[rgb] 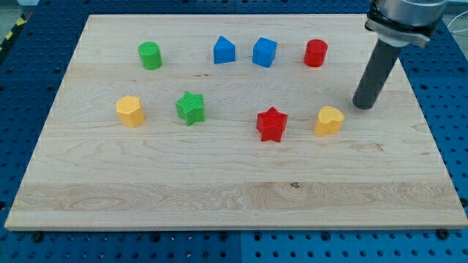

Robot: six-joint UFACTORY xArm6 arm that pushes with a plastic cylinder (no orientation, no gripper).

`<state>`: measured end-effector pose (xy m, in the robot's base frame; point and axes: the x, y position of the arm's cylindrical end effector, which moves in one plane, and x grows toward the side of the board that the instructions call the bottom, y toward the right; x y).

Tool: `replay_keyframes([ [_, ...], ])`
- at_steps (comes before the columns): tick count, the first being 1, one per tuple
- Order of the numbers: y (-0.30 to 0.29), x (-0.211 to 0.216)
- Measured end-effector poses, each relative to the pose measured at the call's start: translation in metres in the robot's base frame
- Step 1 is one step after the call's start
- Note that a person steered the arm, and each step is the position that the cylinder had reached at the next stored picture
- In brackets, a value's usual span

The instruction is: Move yellow heart slightly up

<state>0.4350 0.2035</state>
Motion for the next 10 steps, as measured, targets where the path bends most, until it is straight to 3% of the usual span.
replay_keyframes([
  [1, 0.0, 0.0],
  [2, 0.014, 0.038],
  [4, 0.011, 0.06],
  [6, -0.054, 0.079],
  [10, -0.085, 0.056],
])
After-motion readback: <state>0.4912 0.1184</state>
